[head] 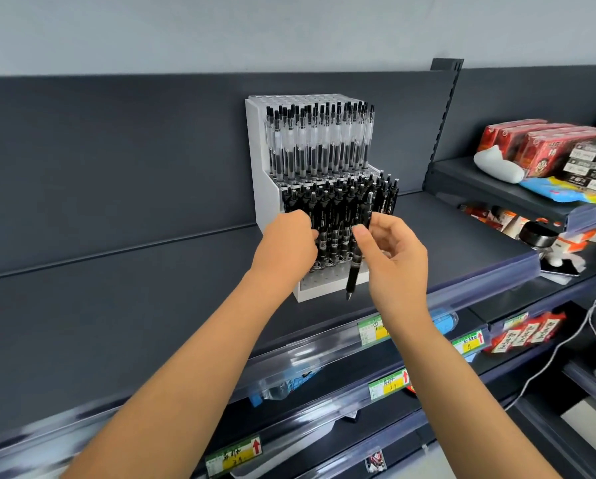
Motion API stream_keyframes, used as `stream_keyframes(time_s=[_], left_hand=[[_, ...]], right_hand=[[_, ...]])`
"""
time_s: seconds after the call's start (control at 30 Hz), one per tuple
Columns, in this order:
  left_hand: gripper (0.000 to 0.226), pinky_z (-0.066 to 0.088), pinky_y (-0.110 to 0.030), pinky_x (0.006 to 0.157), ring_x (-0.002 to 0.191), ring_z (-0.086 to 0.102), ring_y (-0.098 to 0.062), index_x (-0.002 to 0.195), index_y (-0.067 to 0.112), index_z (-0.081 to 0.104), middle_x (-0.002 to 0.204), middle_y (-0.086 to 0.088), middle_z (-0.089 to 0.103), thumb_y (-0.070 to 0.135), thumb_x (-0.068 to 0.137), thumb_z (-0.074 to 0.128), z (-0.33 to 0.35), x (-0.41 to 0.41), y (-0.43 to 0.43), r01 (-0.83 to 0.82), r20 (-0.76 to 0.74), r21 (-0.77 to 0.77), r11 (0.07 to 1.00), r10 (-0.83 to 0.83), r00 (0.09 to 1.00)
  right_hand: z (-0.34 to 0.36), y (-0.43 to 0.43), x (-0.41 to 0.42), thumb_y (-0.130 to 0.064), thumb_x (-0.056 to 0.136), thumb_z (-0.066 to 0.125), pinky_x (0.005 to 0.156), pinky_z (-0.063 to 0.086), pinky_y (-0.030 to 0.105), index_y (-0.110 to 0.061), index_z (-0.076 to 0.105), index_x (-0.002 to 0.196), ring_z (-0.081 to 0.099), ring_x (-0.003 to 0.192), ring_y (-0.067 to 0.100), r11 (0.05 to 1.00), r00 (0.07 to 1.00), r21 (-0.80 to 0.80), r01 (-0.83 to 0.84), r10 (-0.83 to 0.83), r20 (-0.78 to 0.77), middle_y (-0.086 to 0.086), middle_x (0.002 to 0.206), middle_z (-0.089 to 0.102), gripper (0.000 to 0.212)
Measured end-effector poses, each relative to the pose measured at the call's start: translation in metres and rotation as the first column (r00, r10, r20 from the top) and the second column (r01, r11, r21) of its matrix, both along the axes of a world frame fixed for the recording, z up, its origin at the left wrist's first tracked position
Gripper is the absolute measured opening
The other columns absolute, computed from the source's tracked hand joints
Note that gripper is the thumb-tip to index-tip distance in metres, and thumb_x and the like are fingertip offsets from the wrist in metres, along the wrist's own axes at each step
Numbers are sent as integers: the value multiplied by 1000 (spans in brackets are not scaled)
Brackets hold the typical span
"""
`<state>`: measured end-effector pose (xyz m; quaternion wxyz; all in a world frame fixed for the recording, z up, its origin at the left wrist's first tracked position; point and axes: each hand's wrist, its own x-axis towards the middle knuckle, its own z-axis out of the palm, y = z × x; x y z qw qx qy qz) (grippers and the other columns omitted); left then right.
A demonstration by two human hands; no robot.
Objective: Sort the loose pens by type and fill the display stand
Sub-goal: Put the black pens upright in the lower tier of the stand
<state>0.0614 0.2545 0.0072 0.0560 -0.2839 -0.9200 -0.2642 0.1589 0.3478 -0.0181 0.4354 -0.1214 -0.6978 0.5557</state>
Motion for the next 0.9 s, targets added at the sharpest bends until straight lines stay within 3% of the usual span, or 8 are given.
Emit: stream_keyframes(time_s=[0.13, 0.2, 0.3, 0.43, 0.53, 0.67, 0.8, 0.9], left_hand=[[49, 27, -24, 43, 45, 31, -14, 56, 10, 30, 53, -3, 35, 19, 99, 51, 1, -2, -6, 18, 19, 11, 1000, -18, 1000], [47, 36, -29, 47, 45, 37, -21, 58, 5, 38, 53, -9, 42, 25, 99, 51, 0, -5, -14, 64, 23, 37, 997, -65, 998], [45, 54, -36, 64, 57, 59, -30, 70, -5, 61, 64, -17, 63, 30, 97, 53, -1, -8, -27, 162, -36, 143, 976, -159, 987], [17, 51, -16, 64, 61, 63, -1, 83, 16, 76, 65, 9, 69, 32, 85, 71, 10, 0, -41, 304, 46, 277, 911, -329, 943], [20, 46, -9, 64, 73, 68, -2, 96, 19, 73, 80, 7, 74, 30, 80, 77, 12, 12, -41, 417, 112, 302, 858, -466, 878], [17, 50, -13, 63, 71, 69, -9, 97, 12, 70, 79, 1, 73, 17, 82, 76, 13, 16, -43, 398, 44, 356, 846, -440, 897], [14, 56, -21, 67, 70, 69, -9, 97, 8, 67, 80, 2, 72, 9, 85, 71, 10, 13, -45, 330, -1, 473, 817, -374, 927], [13, 56, -19, 73, 76, 69, -7, 97, 13, 63, 84, 6, 70, 9, 86, 69, 2, 7, -44, 207, -56, 630, 749, -222, 974]], right_hand=[[1, -3, 3, -20, 90, 66, 84, 55, 42, -38, 63, 93, 63, 81, 11, 999, 1000, -32, -25, 26, 7, -10, 86, 67, 19], [1, -2, 5, -22, 89, 67, 83, 54, 48, -31, 66, 98, 63, 80, 15, 998, 999, -46, -36, 37, 21, -11, 84, 65, 13], [1, 1, 9, -21, 88, 68, 80, 56, 45, -22, 68, 104, 63, 78, 15, 996, 998, -76, -53, 56, 33, -12, 79, 64, 16], [4, 0, 10, -13, 89, 65, 67, 58, 29, -10, 67, 105, 63, 70, 8, 983, 991, -131, -127, 130, 21, 1, 83, 63, 16], [10, -5, 5, -10, 90, 63, 66, 60, 30, -12, 61, 107, 64, 73, 7, 977, 988, -147, -153, 156, 10, 3, 86, 63, 17], [16, -9, -5, -12, 90, 65, 75, 59, 41, -17, 59, 109, 67, 86, 20, 988, 988, -47, -150, 152, 26, 3, 92, 65, 21], [19, -6, -4, -5, 89, 64, 70, 60, 34, -8, 63, 108, 67, 82, 20, 967, 968, -39, -250, 250, 4, 3, 84, 65, 19], [7, 11, -1, -8, 90, 63, 69, 60, 32, -7, 65, 104, 66, 80, 22, 985, 988, -89, -149, 153, 34, 5, 82, 65, 13]])
